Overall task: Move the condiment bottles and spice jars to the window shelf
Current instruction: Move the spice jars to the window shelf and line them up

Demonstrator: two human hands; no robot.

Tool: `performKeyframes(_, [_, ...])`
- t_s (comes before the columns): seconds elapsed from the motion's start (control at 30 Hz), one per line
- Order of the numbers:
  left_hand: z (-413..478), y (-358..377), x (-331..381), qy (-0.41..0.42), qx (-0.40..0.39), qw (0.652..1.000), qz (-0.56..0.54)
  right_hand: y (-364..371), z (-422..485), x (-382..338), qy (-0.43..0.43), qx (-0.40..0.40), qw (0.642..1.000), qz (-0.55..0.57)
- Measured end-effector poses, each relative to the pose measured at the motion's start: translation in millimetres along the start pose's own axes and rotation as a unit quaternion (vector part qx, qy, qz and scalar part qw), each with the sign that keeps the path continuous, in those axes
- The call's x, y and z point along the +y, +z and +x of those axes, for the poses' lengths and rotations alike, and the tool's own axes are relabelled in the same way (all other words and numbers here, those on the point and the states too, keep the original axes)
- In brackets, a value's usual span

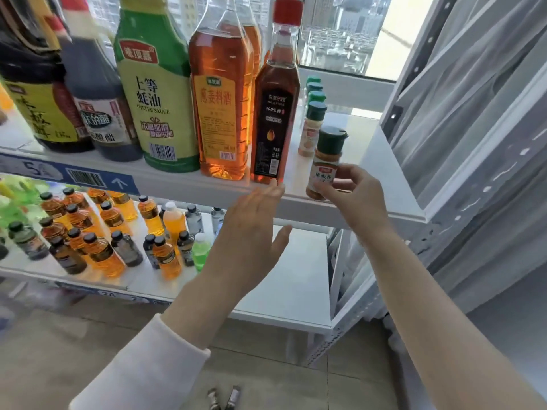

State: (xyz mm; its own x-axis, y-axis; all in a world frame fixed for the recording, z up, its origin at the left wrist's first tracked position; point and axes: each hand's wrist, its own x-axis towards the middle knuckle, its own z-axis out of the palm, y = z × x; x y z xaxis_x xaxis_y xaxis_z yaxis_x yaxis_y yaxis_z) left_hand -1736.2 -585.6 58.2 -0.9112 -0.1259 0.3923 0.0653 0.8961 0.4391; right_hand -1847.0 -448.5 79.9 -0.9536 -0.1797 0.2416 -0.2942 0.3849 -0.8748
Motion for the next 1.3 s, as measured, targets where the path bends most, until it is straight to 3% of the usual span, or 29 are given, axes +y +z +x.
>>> performKeyframes(0.2, [24.3,16.5,-0.6,-0.018,0.018,1.0,0.015,12.8,46.1,18.7,-0.028,-0.036,0.999,-0.027])
performKeyframes(0.67, [39.3,31.5,-6.4,-0.033,0.024,0.999,0.02,29.4,69.7,38.3,-0.038,-0.028,0.999,0.001])
performKeyframes(0.97, [-6.9,30.1,-34.7,-0.011,0.063,0.998,-0.026,24.0,-22.9,32.7,-0.17,0.128,0.977,-0.004])
performKeyframes(1.1, [-56.9,27.8,-59.4,-0.021,0.04,0.998,-0.053,48.7,-97.4,48.2,-0.121,0.112,0.986,-0.006])
performKeyframes(1.3, [-181.5,48.9,-122.8,-0.064,-0.065,0.992,-0.091,117.9,-238.7,117.8,0.071,0.039,0.997,-0.014])
